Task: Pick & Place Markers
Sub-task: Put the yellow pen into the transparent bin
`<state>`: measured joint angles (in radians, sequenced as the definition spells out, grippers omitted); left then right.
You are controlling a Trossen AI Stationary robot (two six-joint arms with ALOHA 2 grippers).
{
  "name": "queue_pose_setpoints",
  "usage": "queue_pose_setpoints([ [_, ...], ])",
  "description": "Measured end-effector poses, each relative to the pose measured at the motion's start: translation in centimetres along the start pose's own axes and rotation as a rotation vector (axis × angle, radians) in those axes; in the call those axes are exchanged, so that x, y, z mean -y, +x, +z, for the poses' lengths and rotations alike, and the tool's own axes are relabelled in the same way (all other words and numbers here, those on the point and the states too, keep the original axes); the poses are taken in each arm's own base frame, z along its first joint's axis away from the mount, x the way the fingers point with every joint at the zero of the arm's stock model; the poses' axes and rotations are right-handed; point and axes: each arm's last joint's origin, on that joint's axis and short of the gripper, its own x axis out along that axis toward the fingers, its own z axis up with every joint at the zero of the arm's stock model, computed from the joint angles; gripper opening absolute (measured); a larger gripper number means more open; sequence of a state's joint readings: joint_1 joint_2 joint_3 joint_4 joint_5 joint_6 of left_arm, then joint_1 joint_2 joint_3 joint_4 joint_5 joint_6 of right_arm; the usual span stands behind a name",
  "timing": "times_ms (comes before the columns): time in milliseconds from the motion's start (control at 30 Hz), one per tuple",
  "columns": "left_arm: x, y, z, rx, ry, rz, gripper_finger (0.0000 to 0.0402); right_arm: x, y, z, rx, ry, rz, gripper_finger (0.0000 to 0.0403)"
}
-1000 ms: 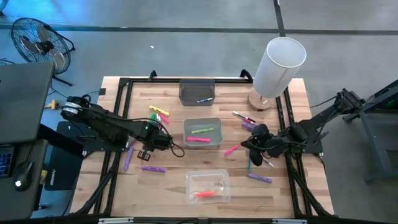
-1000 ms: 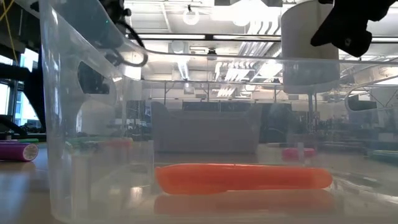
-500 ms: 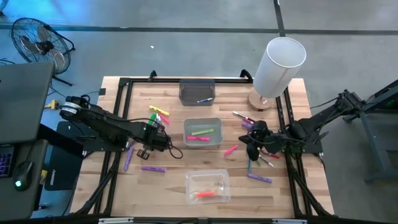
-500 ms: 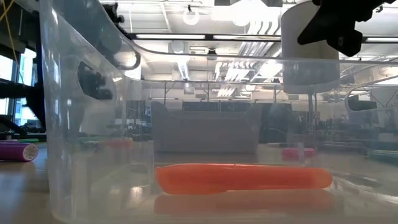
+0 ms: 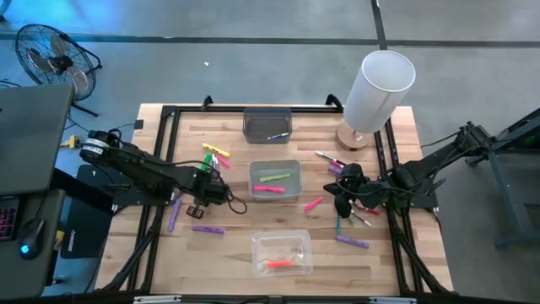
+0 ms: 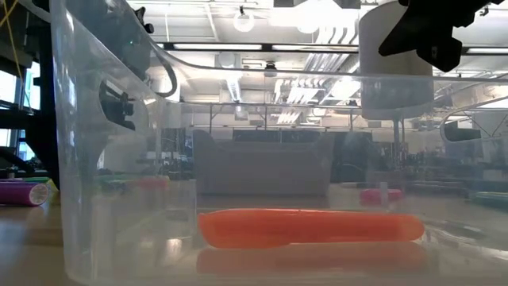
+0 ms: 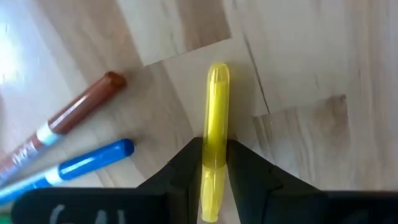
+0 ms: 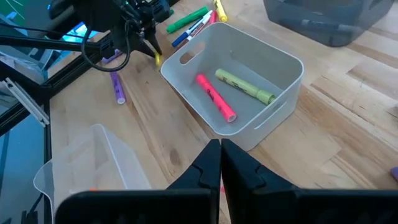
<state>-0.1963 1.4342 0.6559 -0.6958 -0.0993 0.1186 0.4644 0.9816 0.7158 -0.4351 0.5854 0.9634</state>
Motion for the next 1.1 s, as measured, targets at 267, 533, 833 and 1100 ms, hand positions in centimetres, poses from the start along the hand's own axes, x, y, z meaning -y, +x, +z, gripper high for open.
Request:
queue_pose_setpoints([
  [267,0.1,-0.1,0.2,0.009,-0.247,-0.046,0.0028,-0.1,0.0,-0.1,-0.034,-0.034,0.024,0.0001],
  [533,-0.2,-2.7,3.0,0.107,-0.447,-0.121,0.0028,-0.1,0.0,-0.1,-0.039,-0.073,0.029,0.0001],
  [833,0.9,-11.1,7.6,0.308,-0.525,-0.084,0.0028,-0.2,0.0,-0.4,-0.107,-0.097,0.075,0.0002],
  [1100,4.0,-16.1,13.1,0.495,-0.537,-0.093,0.0028,-0.2,-0.1,-0.6,-0.167,-0.131,0.113,0.0001],
])
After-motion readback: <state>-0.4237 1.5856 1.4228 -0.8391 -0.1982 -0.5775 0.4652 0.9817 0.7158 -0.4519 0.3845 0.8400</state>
